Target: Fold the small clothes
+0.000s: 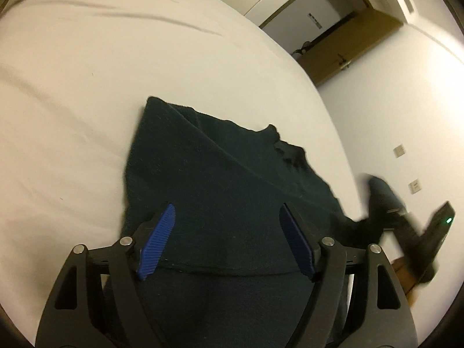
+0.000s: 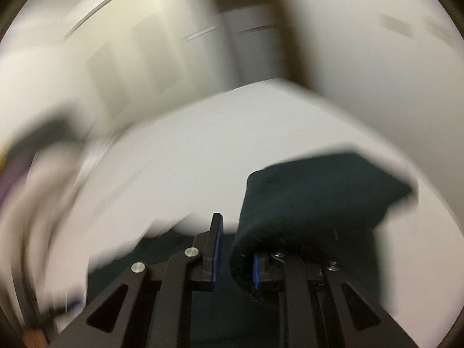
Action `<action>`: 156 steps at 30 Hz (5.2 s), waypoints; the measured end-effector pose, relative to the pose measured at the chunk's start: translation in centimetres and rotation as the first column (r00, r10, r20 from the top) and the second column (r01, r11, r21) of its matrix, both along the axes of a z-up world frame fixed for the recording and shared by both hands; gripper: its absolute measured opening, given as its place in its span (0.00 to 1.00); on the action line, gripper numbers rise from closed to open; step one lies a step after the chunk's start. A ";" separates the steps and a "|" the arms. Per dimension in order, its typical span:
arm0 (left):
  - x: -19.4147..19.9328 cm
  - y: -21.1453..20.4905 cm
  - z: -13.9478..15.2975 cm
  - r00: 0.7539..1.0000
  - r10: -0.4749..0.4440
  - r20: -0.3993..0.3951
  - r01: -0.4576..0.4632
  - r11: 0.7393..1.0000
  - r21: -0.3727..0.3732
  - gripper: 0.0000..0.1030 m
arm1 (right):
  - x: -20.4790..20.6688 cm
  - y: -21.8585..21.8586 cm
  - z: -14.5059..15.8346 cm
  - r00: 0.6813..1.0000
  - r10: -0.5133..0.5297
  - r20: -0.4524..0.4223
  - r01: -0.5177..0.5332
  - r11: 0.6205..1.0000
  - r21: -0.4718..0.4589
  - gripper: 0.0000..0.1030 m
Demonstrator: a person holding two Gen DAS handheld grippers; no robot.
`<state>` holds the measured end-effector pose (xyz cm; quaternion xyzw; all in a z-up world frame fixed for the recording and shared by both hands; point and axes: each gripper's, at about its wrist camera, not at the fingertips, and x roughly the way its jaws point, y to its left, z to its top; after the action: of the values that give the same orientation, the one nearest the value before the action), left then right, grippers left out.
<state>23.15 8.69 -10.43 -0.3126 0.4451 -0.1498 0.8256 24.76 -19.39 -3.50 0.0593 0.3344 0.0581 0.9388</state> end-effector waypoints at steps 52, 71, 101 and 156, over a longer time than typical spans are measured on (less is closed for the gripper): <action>2.6 -7.0 -0.2 0.993 -0.104 -0.060 0.114 0.973 0.201 0.11 | -7.1 -20.0 -16.3 0.968 -0.173 -0.179 0.190 0.049 0.981 0.64; -0.6 -7.2 0.6 0.991 -0.114 0.070 0.091 0.960 0.265 0.11 | -6.7 -19.1 -15.7 0.964 -0.170 -0.203 0.231 0.169 0.958 0.57; 6.3 -1.9 0.6 0.997 0.001 -0.075 0.012 0.985 0.173 0.11 | -8.1 -18.7 -15.3 0.969 -0.110 -0.222 0.236 0.126 0.964 0.68; 2.9 1.6 -3.6 0.989 0.024 -0.145 -0.034 0.997 -0.063 0.24 | -9.9 -9.6 -9.3 0.909 -0.039 -0.414 0.348 0.617 0.706 0.49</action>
<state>26.07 10.28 -14.06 -0.3560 0.4937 -0.1293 0.7828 14.90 -28.96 -12.79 0.4974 0.4345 0.0790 0.7467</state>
